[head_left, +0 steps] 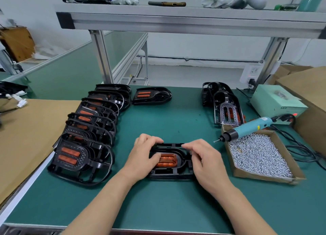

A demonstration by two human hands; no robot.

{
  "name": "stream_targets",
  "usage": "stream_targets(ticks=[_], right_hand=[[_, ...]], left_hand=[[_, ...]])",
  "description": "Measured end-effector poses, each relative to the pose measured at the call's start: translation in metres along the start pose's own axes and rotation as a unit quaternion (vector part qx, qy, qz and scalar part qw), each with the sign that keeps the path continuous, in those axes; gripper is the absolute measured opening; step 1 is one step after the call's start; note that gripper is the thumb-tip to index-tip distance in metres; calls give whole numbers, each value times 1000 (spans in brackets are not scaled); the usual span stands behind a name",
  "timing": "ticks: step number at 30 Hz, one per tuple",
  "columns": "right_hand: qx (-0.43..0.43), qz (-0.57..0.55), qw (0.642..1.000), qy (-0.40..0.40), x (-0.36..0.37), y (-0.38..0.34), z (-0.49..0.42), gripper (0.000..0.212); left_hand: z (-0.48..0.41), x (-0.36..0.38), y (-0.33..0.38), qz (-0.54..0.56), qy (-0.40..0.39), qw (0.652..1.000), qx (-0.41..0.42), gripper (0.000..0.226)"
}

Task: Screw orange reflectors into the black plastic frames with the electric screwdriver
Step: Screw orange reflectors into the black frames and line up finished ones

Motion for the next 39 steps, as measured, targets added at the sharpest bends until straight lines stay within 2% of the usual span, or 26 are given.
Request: stream_targets(ticks=[5, 8, 10, 13, 18, 23, 26, 28, 31, 34, 39], right_hand=[[-68, 96, 992, -42, 17, -15, 3, 32], [-65, 128, 988, -56, 19, -16, 2, 33], [-60, 132, 988, -52, 18, -12, 1, 35], [-53, 129, 989, -51, 21, -10, 2, 36], [-57, 131, 989, -43, 22, -12, 5, 41], [-40, 92, 995, -15, 21, -9, 6, 31], [-25, 87, 996, -10, 22, -5, 8, 30], [-19, 109, 994, -21, 24, -6, 10, 26], [-10, 110, 993, -40, 28, -5, 10, 35], [2, 88, 995, -48, 30, -2, 11, 42], [7, 50, 999, 12, 24, 1, 10, 48]], left_hand=[[1, 2, -3, -13, 6, 1000, -12, 36], [-6, -2, -3, -5, -8, 1000, -23, 34], [-14, -4, -2, 8, -34, 999, -38, 34], [-17, -8, -6, 84, -52, 993, -72, 38], [-5, -14, -9, 170, -28, 982, -74, 46], [6, -18, -12, 115, -14, 989, -95, 35], [4, -15, -10, 104, -66, 981, -152, 65], [4, -11, -8, 136, -80, 973, -166, 74], [6, -8, -7, 212, -41, 965, -148, 76], [6, -7, -2, 318, 3, 940, -128, 68], [7, -16, 16, 342, -1, 936, -76, 55]])
Point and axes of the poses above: each hand's wrist, its own z-axis away from the middle knuckle, its own x-axis out of the palm, y = z × x, the point moved 5 cm from there along -z, towards the middle knuckle, and after that the axes turned 8 degrees about -y, right-handed, at the moved point
